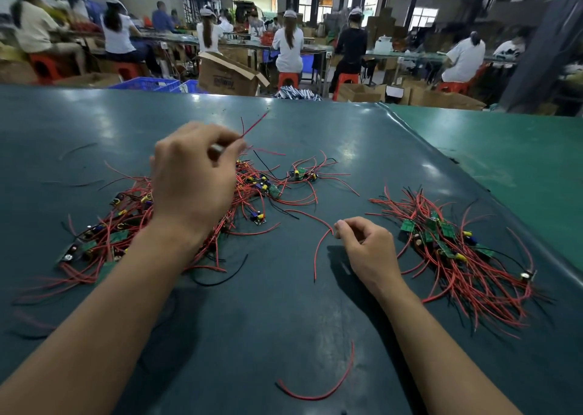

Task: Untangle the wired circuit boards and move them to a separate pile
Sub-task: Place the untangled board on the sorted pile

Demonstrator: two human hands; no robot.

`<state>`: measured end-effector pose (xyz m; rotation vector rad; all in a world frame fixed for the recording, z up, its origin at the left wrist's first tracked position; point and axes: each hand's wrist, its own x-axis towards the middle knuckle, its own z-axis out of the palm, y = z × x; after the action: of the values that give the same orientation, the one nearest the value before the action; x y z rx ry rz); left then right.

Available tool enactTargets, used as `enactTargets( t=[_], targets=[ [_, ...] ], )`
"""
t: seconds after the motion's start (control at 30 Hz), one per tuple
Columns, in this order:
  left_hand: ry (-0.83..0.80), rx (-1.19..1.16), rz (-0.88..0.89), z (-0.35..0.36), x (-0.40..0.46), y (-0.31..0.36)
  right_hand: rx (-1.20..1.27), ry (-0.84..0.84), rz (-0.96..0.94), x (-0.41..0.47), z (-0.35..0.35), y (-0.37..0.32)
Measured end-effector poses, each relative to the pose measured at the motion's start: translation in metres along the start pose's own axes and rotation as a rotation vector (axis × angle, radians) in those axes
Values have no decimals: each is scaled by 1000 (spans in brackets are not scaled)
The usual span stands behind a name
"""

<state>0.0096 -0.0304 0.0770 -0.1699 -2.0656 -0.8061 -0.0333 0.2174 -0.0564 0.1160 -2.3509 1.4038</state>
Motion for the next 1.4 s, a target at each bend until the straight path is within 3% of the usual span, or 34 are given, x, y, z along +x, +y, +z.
enactTargets(
  t=[0.1, 0.17, 0.27, 0.37, 0.6, 0.8, 0.93, 1.07, 1.23, 1.4],
  targets=[
    [-44, -355, -13, 23, 0, 29, 146, -96, -31, -5, 3, -10],
    [-62, -624, -114, 46, -10, 41, 317, -186, 52, -9, 5, -19],
    [-70, -935, -389, 81, -31, 39, 571, -284, 297, -5, 3, -27],
    [-83, -1124, -665, 108, -49, 22, 722, -242, 369, 0, -5, -24],
    [-189, -998, -771, 132, -89, -13, 603, -266, 256, -3, -4, -17],
    [-348, -819, -628, 132, -95, -11, 231, -282, 74, -6, 7, -17],
    [-325, -737, -580, 134, -94, -12, 400, -205, 187, -6, 8, -19],
    [-278, -809, -650, 137, -95, -12, 594, -177, 296, -3, 3, -22],
    [-384, -721, -638, 142, -91, -11, 724, -233, 317, -1, 0, -26],
    [-346, -810, -618, 139, -86, -17, 665, -306, 300, -1, 8, -31]
  ],
)
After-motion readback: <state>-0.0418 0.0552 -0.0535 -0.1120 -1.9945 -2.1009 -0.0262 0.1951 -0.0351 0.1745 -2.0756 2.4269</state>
